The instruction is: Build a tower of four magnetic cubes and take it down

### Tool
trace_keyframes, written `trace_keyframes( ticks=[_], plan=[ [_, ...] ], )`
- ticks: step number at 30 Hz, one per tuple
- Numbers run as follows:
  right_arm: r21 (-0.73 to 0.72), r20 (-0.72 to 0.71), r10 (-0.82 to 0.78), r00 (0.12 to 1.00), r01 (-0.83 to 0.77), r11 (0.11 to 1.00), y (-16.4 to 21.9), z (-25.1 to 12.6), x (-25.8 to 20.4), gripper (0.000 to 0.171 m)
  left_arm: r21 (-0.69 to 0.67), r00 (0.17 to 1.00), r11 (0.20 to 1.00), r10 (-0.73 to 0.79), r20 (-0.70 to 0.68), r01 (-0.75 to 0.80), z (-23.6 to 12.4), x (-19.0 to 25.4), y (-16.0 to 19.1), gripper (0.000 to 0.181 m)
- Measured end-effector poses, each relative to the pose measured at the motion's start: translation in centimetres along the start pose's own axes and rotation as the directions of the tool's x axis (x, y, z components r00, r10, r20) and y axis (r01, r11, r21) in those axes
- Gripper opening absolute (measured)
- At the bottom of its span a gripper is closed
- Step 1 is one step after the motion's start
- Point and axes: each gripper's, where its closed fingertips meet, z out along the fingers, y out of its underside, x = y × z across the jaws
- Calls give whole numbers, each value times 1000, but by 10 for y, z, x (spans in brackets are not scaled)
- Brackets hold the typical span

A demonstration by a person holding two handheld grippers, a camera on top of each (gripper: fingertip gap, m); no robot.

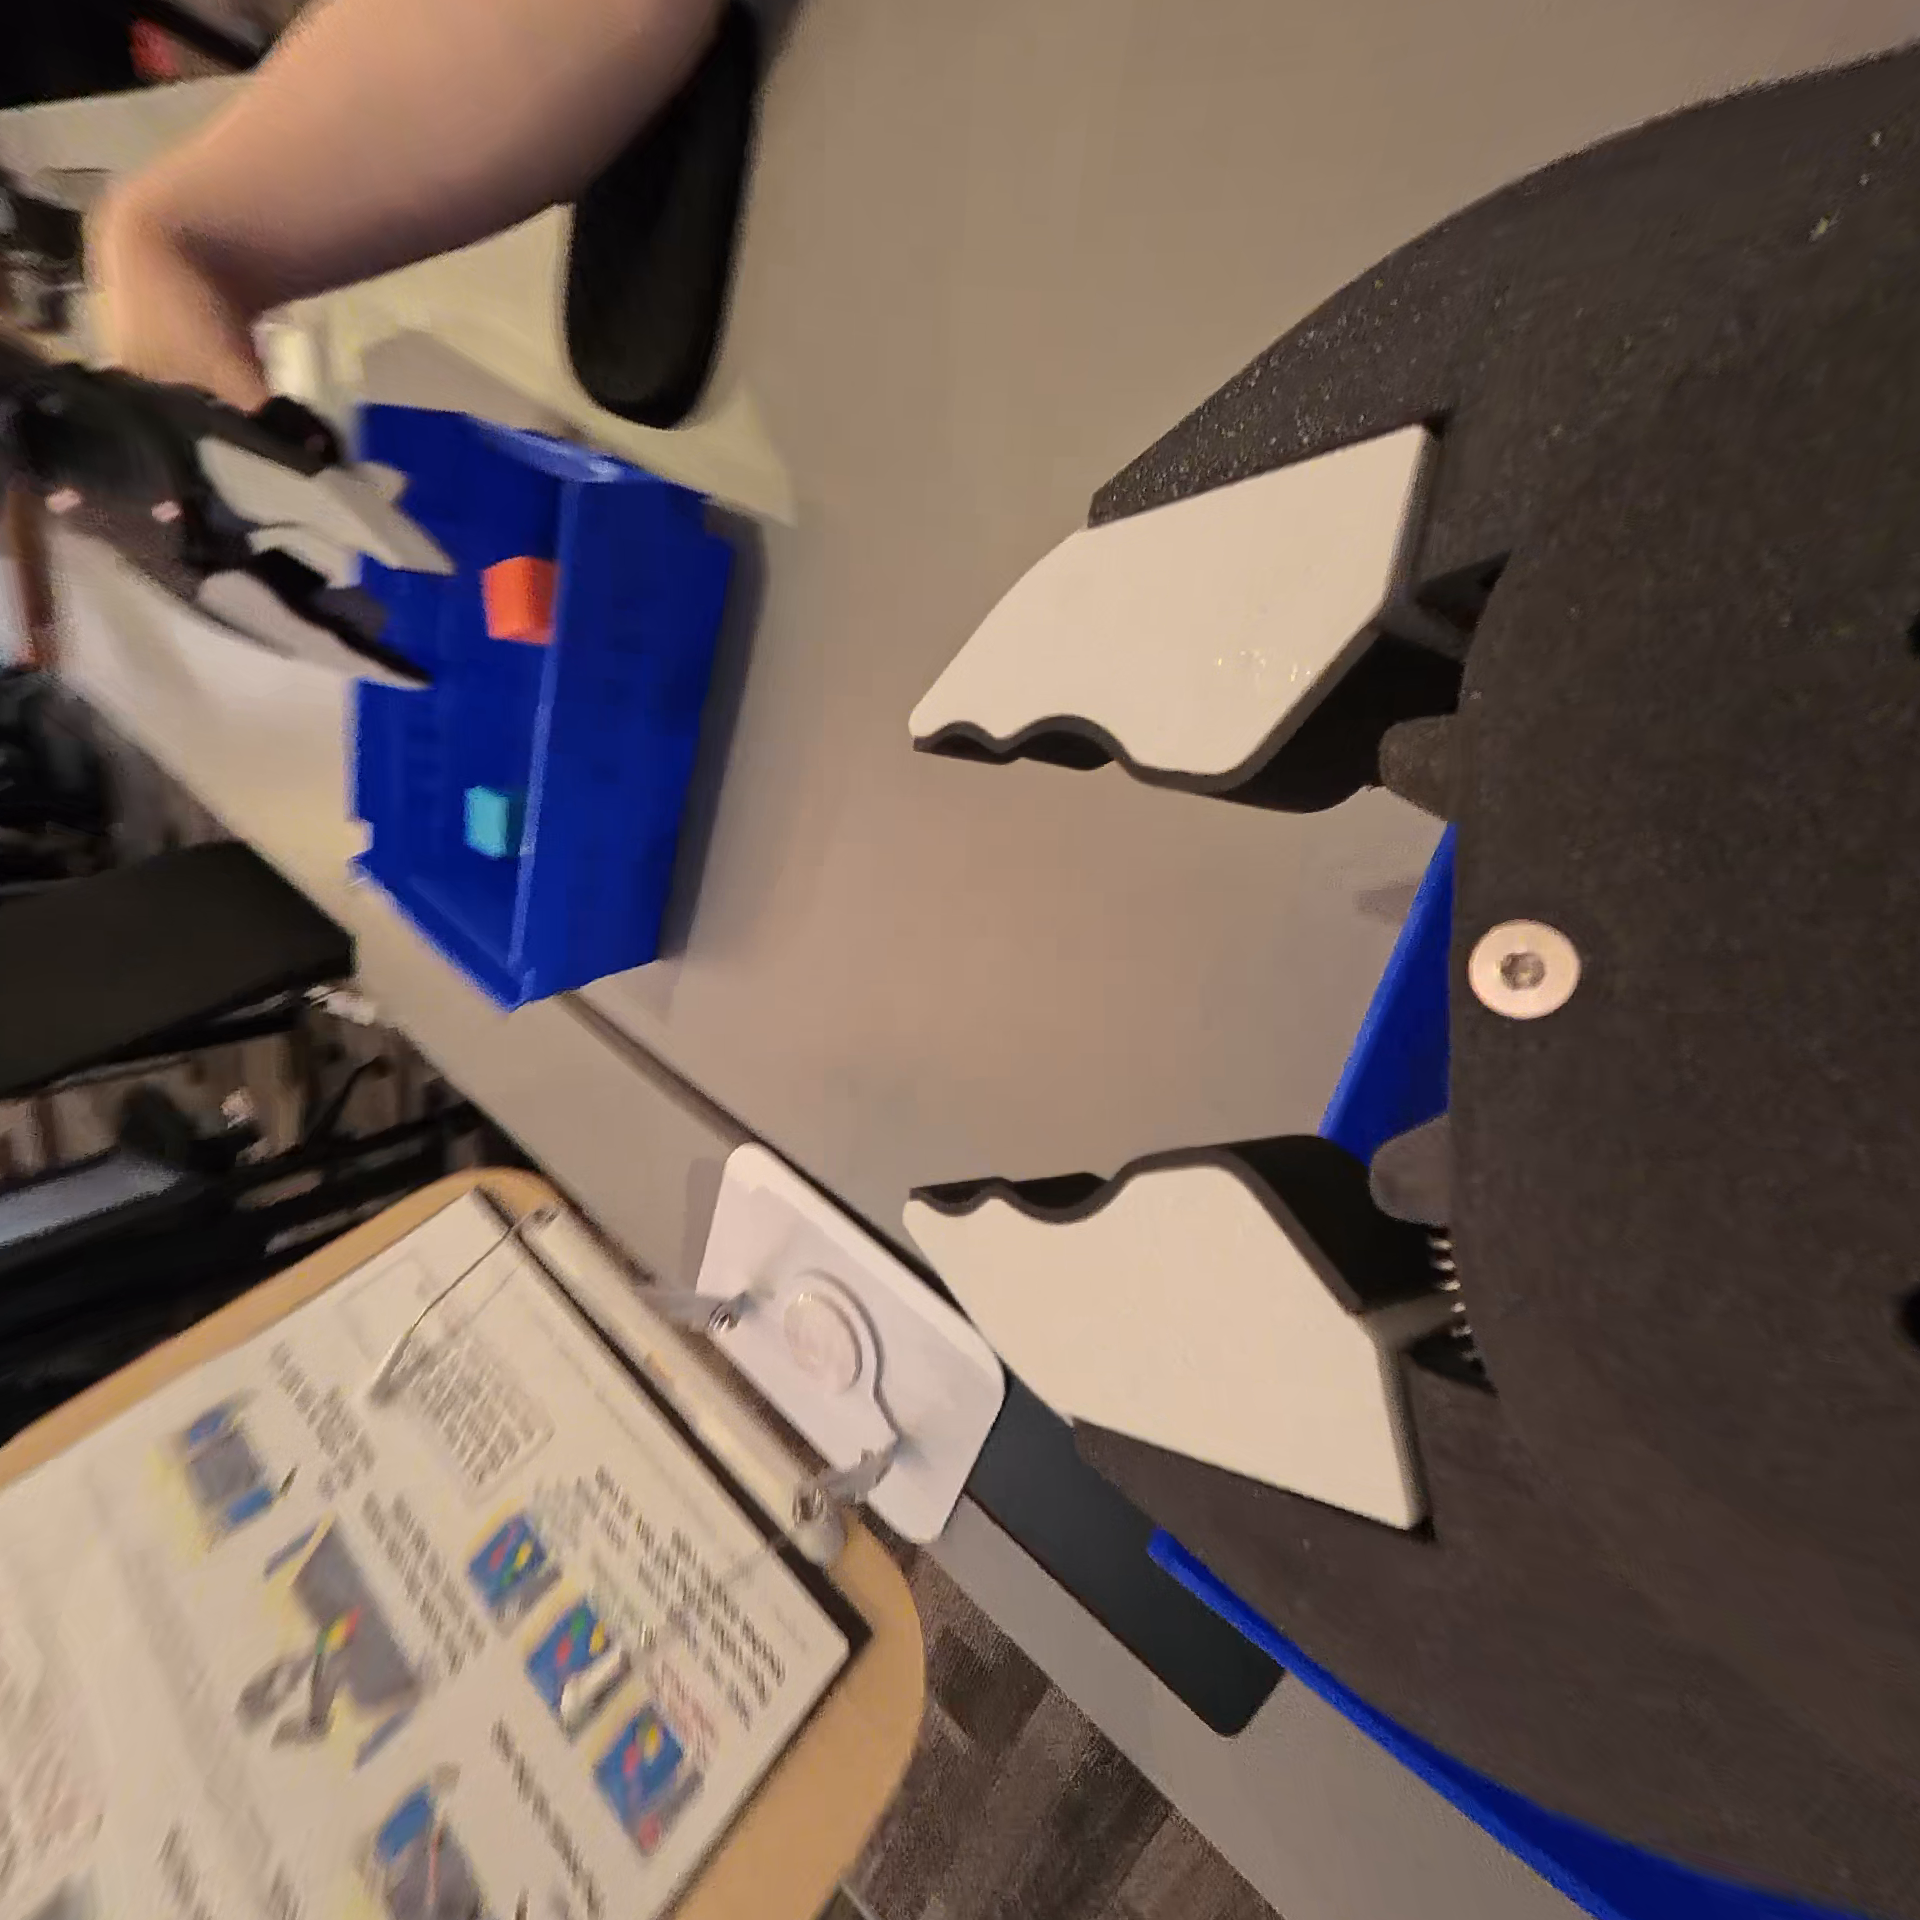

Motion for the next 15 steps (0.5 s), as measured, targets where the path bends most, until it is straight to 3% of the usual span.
trace_keyframes(
  ticks=[4, 7, 10, 15],
  plan=[
    [220, -345, 105, 933, -29, 975, -26, -62, 51, 51, 173, 976, 979, -141, 166, 112, -51, -37, -23, 79],
    [252, -588, 306, 748, -190, 949, 3, -106, 98, 53, 249, 915, 956, -234, 330, 155, -97, -69, -21, 76],
    [260, -608, 447, 656, -368, 893, 38, -110, 115, 57, 259, 768, 935, -346, 538, 240, -143, -103, 6, 81],
    [248, -560, 639, 527, -628, 737, 85, -86, 130, 61, 160, 419, 865, -383, 824, 477, -207, -144, 90, 90]
  ],
)
